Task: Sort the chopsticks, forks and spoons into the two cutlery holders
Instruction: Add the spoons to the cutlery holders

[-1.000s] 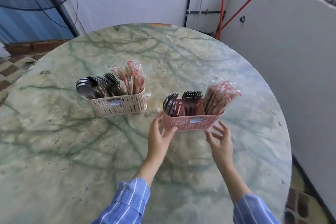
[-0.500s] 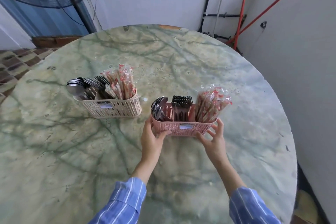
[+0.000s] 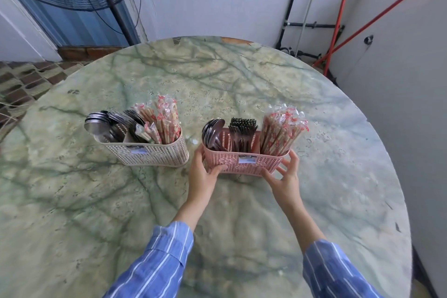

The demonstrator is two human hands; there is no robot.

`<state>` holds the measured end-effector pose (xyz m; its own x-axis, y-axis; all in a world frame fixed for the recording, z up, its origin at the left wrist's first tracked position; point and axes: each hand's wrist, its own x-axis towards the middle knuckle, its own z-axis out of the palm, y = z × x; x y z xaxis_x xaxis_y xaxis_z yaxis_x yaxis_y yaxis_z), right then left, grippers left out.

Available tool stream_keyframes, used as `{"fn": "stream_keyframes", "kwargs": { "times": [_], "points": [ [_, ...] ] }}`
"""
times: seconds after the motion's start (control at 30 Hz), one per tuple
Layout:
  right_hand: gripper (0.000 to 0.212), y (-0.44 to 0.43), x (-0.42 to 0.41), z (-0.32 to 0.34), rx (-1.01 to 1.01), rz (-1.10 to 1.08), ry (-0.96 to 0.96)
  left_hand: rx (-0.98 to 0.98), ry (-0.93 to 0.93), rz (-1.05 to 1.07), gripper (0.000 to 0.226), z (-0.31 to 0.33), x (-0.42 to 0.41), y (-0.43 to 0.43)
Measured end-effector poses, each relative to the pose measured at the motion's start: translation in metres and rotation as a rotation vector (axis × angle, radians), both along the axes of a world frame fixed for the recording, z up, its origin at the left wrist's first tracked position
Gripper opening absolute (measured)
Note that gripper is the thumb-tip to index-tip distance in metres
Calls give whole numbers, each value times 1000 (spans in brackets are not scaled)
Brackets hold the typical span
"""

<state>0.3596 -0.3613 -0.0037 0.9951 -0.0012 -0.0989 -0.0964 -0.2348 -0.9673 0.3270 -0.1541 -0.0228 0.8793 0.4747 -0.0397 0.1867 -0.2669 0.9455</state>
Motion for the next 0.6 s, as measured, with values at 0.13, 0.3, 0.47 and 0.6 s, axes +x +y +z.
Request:
{"fn": "stream_keyframes", "kwargs": {
  "times": [0.13,0.3,0.47,0.6],
  "points": [
    [78,3,9,1,-7,11,11,-5,-3,-6,81,1,9,6],
    [78,6,13,0,-13,14,17,-1,-14,-16,77,0,13,8],
    [80,5,13,0,-5,19,26,-78,-40,-111,95,7,10,9],
    [78,6,12,2,-2,21,17,-230,-151,-115,95,21,2,8]
  ]
}}
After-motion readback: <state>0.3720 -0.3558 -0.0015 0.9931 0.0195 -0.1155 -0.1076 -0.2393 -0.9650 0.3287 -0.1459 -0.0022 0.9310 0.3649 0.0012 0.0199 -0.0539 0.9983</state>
